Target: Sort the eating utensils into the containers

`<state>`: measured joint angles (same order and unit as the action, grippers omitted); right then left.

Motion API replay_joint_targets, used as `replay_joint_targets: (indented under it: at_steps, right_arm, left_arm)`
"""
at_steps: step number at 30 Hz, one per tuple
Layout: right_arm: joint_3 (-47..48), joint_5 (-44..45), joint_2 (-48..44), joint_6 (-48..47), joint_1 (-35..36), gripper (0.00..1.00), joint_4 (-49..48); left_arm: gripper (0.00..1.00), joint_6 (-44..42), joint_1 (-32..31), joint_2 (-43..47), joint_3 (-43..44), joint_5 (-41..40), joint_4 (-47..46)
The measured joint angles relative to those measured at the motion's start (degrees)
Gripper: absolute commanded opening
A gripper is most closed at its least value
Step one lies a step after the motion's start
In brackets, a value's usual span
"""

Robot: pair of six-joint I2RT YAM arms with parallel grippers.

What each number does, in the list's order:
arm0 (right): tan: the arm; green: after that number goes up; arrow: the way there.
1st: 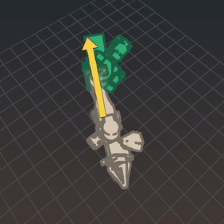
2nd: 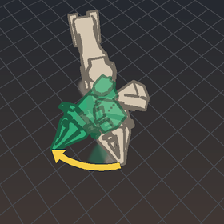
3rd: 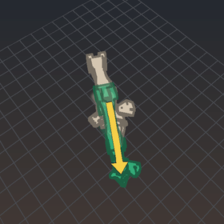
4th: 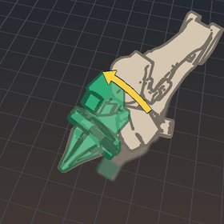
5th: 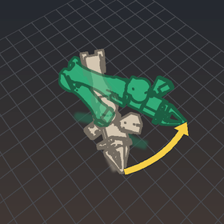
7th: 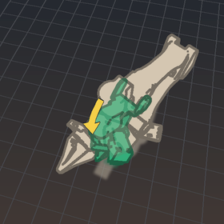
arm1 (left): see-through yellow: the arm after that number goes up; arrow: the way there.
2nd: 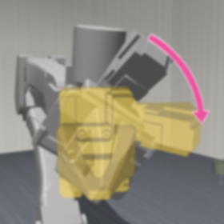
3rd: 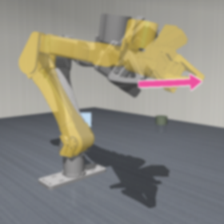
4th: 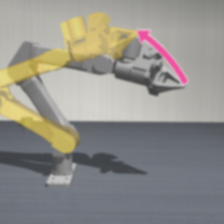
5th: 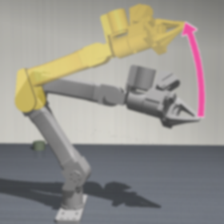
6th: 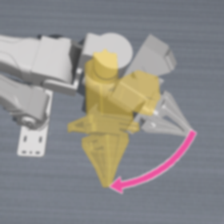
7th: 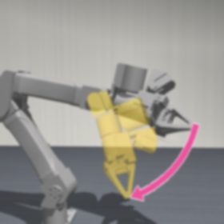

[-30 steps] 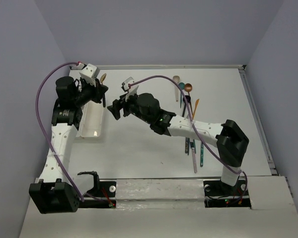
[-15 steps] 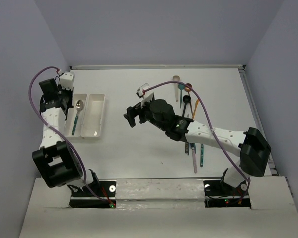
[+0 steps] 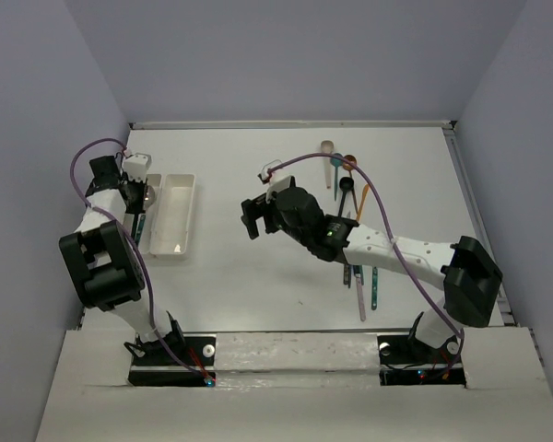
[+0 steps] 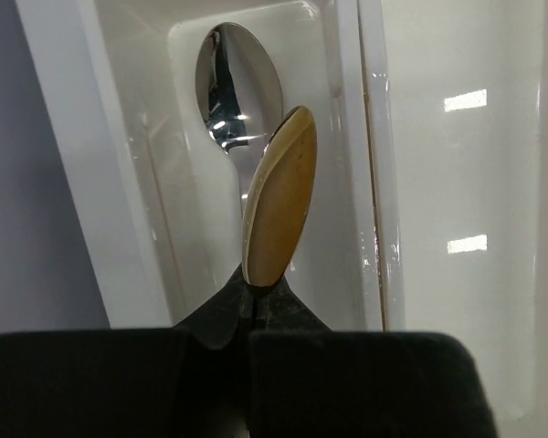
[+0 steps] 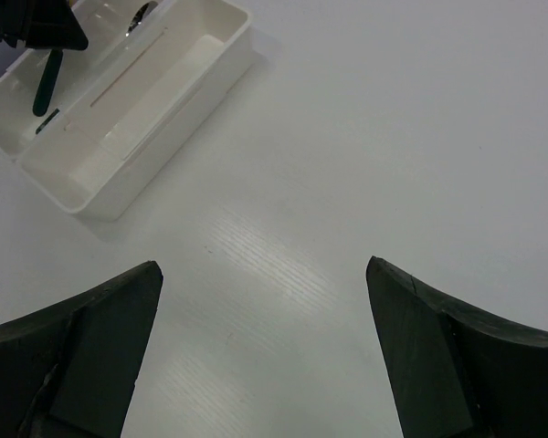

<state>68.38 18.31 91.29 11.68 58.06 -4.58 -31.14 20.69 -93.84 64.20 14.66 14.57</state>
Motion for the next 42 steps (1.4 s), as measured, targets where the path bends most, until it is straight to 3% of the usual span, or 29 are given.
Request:
replay_joint_targets:
  at_steps: [2, 3, 5, 10, 14, 17, 22, 24, 26, 29, 32, 42]
  right_arm:
    - [0.0, 0.7, 0.0, 0.7, -0.2, 1.00, 1.0]
    - [0.0, 1.0, 0.0, 0.8, -0.3, 0.99, 1.6]
    - [0.0, 1.6, 0.0, 1.2, -0.3, 0.99, 2.3]
    - [-1.4, 3.4, -0.6, 2.6, -0.8, 0.99, 4.7]
    - [-2.5, 3.8, -2.1, 4.5, -3.0, 0.98, 7.8]
    - [-3.8, 2.7, -3.9, 6.4, -8.0, 0.90, 10.6]
    - [-7.9, -0.7, -8.1, 8.8, -21.7, 0.51, 14.2]
    - [-9.3, -2.3, -9.1, 9.4, -29.3, 0.42, 15.9]
    - [-9.6, -3.8, -9.2, 9.7, -34.6, 0.42, 16.9]
    - [-9.6, -6.0, -9.1, 9.8, -40.9, 0.56, 17.9]
    - [-9.2, -7.8, -7.7, 9.9, -42.0, 0.67, 18.1]
    - [-0.9, -15.5, 10.9, 10.4, -41.4, 0.62, 18.4]
  left_arm:
    - [0.11, 0.0, 0.0, -1.9, 0.0, 0.6, 0.0]
    - [0.21, 0.1, 0.0, -2.8, 0.0, 0.8, 0.0]
    - [0.30, 0.1, 0.0, -4.0, 0.0, 1.1, -0.2]
    - [0.38, 1.0, 0.0, -5.2, 0.0, 1.4, -0.3]
    - [0.39, 1.6, 0.0, -5.2, 0.0, 1.2, -1.9]
    - [0.40, 1.8, 0.0, -5.0, 0.0, 1.0, -2.2]
    - [0.43, 2.2, 0.0, -2.4, 0.0, 0.5, -2.2]
    - [0.44, 2.3, 0.0, -0.5, 0.0, 0.9, -2.1]
    - [0.45, 2.5, 0.0, 1.4, 0.1, 1.8, -1.7]
    - [0.47, 2.6, 0.0, 4.6, 0.2, 3.7, -1.2]
    - [0.49, 2.6, 0.0, 8.2, 0.2, 5.6, -1.0]
    - [0.52, 2.3, 0.0, 12.0, -1.1, 8.2, -1.0]
